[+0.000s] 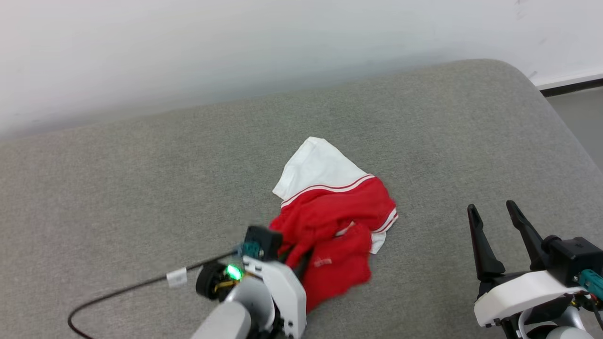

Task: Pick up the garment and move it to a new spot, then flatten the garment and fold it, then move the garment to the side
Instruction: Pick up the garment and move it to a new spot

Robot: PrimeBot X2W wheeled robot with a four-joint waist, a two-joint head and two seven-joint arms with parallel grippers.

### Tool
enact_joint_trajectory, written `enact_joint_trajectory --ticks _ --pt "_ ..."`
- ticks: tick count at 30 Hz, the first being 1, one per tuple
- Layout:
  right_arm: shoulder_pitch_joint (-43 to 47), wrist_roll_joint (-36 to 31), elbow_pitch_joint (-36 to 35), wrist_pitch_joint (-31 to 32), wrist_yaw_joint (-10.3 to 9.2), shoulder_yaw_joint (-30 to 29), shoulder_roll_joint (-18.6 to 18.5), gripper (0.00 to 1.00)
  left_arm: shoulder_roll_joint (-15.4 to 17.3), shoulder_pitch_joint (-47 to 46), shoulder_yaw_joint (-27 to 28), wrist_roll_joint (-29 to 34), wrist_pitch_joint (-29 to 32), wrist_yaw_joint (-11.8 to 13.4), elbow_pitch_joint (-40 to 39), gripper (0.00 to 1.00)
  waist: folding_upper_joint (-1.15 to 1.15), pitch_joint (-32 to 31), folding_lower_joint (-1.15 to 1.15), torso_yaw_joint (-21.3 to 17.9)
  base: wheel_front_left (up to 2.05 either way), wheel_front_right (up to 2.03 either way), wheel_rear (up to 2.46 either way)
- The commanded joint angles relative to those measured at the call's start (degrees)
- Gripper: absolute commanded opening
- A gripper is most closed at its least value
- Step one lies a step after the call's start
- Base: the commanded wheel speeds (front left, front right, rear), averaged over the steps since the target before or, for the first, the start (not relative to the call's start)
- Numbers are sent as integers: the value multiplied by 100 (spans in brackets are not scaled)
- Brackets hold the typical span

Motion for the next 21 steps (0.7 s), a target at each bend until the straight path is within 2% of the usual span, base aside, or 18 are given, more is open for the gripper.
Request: enact_joint_trajectory --ticks 1,5,12,18,21 --pt "53 9 -14 -26 -2 -15 13 100 28 91 -17 30 -88 38 -42 100 0 18 1 49 0 0 0" --pt "10 15 13 -24 -2 -69 13 100 16 349 -61 72 -457 110 -225 100 0 -21 1 227 0 0 0" --pt "16 42 49 3 -3 -164 11 100 -22 61 -45 395 -1447 254 -802 100 0 -320 1 620 0 0 0" --pt "134 21 -12 115 -2 -212 13 100 66 36 331 418 -1908 663 -1068 100 0 -570 1 829 0 0 0" --pt "157 4 -53 166 -2 -214 11 100 276 178 629 459 -1985 934 -1089 100 0 -617 1 861 0 0 0"
